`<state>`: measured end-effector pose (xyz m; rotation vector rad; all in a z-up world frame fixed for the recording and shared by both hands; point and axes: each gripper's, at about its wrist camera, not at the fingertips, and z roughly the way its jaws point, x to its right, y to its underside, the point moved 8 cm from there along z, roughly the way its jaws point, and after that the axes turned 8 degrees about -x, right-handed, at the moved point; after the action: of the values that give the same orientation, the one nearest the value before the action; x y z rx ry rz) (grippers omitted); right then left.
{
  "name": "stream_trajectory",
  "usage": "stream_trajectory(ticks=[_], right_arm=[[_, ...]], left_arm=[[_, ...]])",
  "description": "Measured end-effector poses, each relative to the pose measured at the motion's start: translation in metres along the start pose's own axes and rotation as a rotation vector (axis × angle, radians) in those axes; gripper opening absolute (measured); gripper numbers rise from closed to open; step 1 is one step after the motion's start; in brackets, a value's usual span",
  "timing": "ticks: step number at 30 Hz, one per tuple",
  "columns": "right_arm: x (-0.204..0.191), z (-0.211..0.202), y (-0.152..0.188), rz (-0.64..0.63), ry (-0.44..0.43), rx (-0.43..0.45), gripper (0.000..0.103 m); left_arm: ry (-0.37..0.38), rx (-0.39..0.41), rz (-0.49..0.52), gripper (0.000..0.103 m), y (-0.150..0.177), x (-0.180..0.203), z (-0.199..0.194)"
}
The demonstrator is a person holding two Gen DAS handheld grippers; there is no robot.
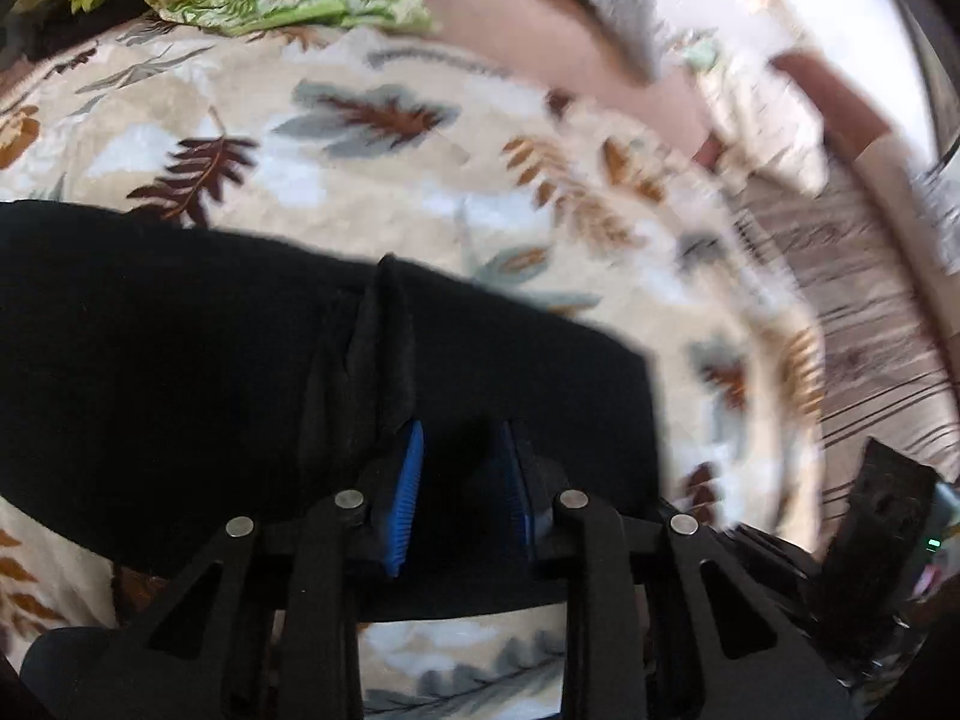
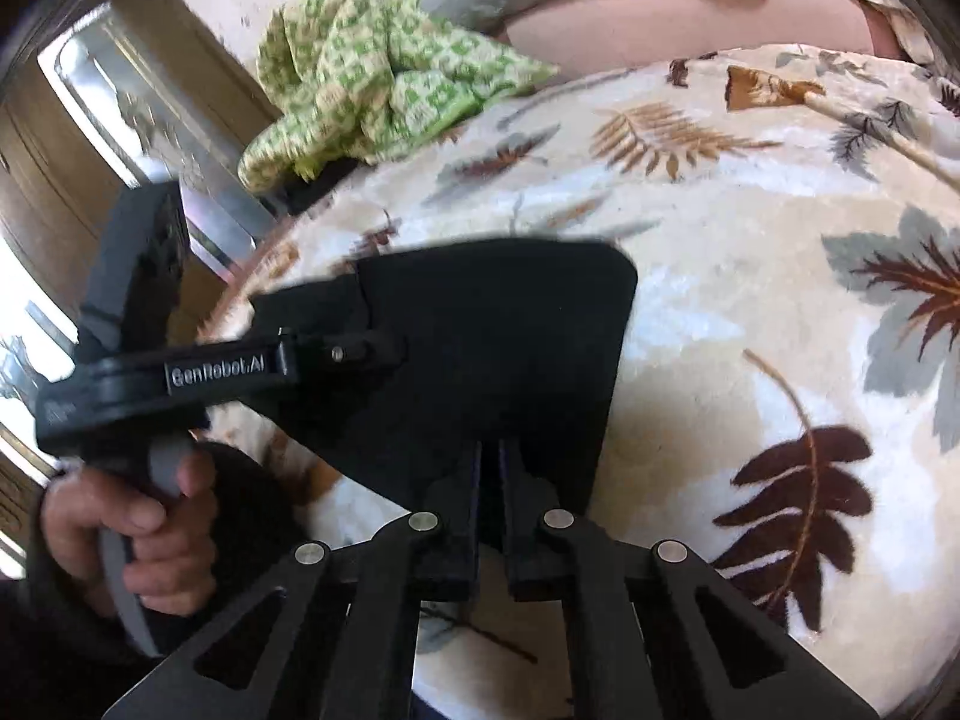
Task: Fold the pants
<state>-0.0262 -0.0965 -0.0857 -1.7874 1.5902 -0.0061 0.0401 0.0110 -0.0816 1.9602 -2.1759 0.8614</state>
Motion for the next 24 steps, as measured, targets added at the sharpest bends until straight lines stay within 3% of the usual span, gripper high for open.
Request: stream_trajectory(ticks=[3, 5, 6, 7, 9, 19, 24], right_arm=[[0.002, -0.012, -0.028, -0.055, 0.059, 0.07, 0.008], [0.011, -0.007, -0.051, -0.04, 0.096, 0.091, 0.008], [0.017, 0.003, -0.055, -0.039, 0.107, 0.065, 0.008], [0.022, 0.014, -0.056, -0.042, 0.123, 0.03, 0.008], [0.034, 0.044, -0.049, -0.03, 0.164, -0.062, 0.006], [0.023, 0.042, -0.044, -0.092, 0.311, -0.047, 0.007], [0.018, 0.04, -0.04, -0.112, 0.388, -0.036, 0.008]], left_arm=[[0.074, 0.067, 0.003, 0.024, -0.018, 0.011, -0.012], [0.055, 0.052, -0.008, 0.024, -0.025, 0.009, -0.002], [0.01, 0.009, -0.014, 0.024, -0.023, 0.003, 0.012], [-0.022, -0.032, -0.022, 0.022, -0.02, -0.004, 0.026], [-0.042, -0.023, -0.009, 0.019, -0.019, -0.006, 0.029], [-0.066, -0.001, 0.023, 0.02, -0.017, -0.001, 0.03], [-0.064, 0.01, 0.044, 0.03, -0.016, 0.003, 0.029]])
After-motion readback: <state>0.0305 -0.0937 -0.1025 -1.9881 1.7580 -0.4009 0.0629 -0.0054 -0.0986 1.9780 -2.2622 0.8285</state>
